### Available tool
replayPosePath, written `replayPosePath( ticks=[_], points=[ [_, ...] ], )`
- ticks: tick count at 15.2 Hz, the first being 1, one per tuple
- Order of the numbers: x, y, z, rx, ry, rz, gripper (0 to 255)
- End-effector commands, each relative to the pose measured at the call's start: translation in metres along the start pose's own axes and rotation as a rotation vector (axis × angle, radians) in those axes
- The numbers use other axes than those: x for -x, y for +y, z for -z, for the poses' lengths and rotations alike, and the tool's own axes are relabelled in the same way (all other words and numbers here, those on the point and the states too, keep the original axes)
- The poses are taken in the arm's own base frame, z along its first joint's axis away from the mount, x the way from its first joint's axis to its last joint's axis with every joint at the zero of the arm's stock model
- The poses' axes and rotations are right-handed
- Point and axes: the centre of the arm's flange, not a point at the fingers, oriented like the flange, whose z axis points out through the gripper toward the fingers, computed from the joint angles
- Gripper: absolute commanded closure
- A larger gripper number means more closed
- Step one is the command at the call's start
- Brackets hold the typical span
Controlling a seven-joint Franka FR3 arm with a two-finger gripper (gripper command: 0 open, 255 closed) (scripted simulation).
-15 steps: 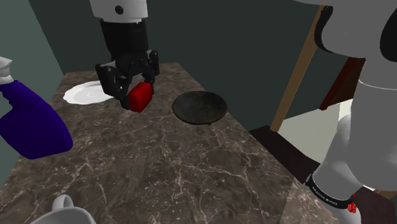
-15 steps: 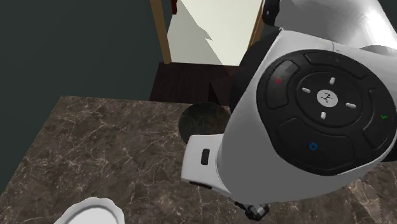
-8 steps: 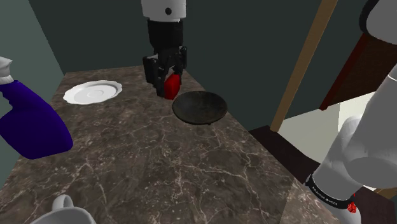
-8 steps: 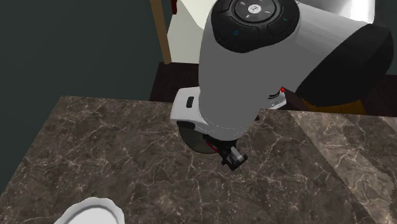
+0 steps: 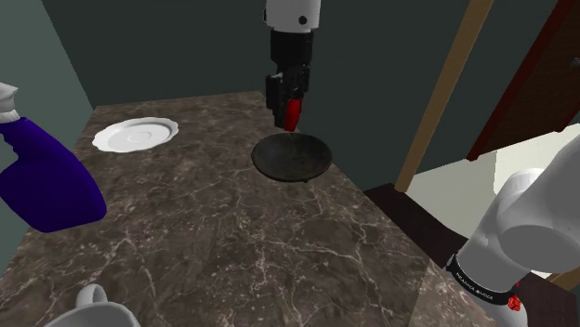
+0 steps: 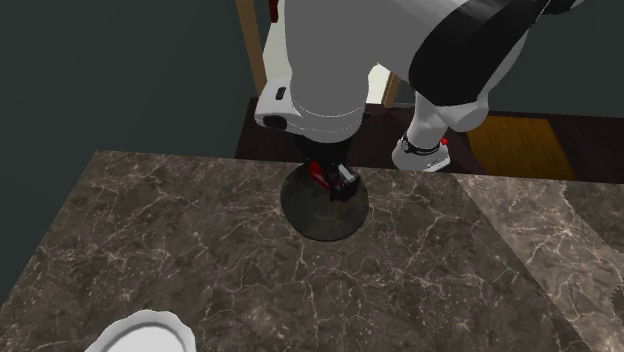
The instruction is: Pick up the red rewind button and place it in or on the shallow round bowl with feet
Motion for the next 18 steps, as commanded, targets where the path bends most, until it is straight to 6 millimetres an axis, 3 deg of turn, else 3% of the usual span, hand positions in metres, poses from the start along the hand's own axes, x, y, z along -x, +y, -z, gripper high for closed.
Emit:
replayPosePath(
  ticks=[1, 12, 18],
  points=[
    [0.003, 0.007, -0.007, -0.001, 0.0, 0.002, 255],
    [0.003, 0.007, -0.064, -0.001, 0.0, 0.002, 255],
    [0.003, 0.007, -0.064, -0.001, 0.0, 0.002, 255]
  ],
)
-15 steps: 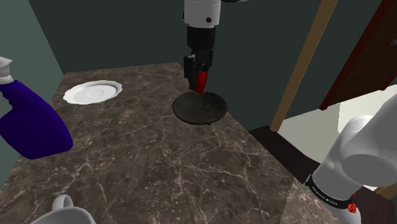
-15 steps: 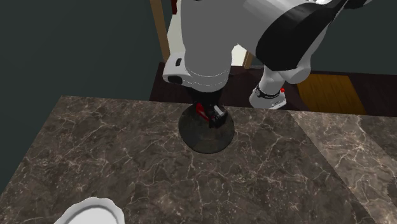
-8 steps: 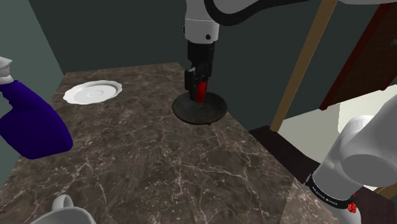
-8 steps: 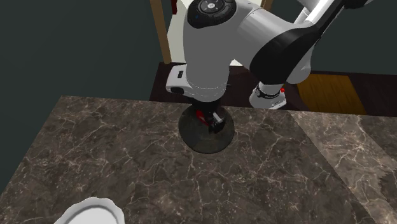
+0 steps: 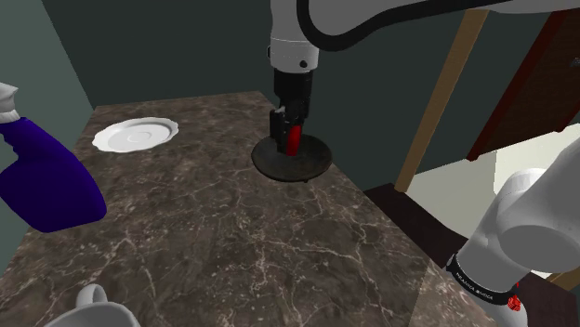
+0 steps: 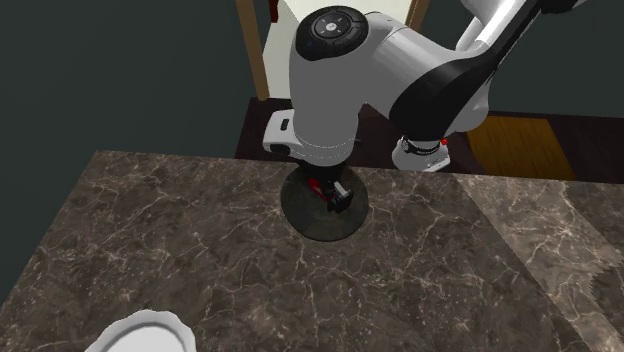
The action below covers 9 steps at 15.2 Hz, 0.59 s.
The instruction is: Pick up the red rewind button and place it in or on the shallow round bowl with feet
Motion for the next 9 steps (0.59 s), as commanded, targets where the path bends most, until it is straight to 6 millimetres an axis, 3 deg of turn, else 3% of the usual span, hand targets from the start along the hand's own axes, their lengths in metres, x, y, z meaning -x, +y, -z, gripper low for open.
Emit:
replayPosePath(
  ticks=[1, 2, 3, 8, 9],
  points=[
    [0.0, 0.0, 0.0, 0.0, 0.0, 0.0, 255],
    [0.0, 0.0, 0.0, 0.0, 0.0, 0.0, 255],
    [0.0, 0.0, 0.0, 0.0, 0.0, 0.0, 0],
    [0.0, 0.0, 0.0, 0.0, 0.0, 0.0, 0],
    [0.0, 0.0, 0.013, 0.0, 0.0, 0.0, 0]
  ],
)
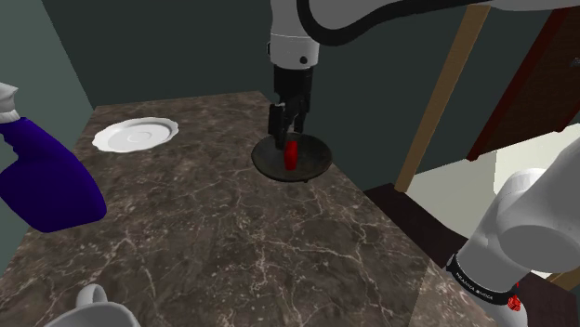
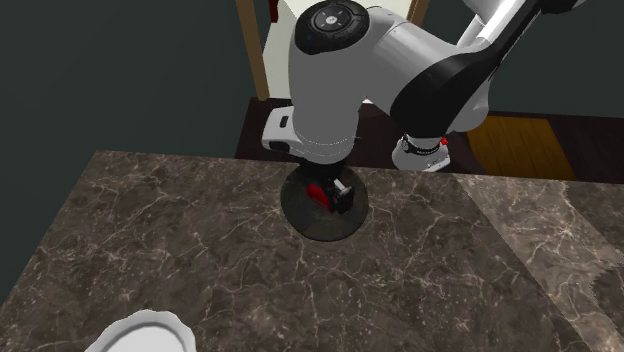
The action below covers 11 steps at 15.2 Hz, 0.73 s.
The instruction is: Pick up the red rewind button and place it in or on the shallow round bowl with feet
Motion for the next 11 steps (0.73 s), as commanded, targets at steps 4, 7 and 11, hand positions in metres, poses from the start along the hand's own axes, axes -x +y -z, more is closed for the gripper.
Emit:
replayPosePath(
  ticks=[4, 7, 11],
  points=[
    [0.0, 0.0, 0.044, 0.0, 0.0, 0.0, 0],
    [0.0, 0.0, 0.044, 0.0, 0.0, 0.0, 0],
    [0.0, 0.0, 0.044, 0.0, 0.0, 0.0, 0]
  ],
)
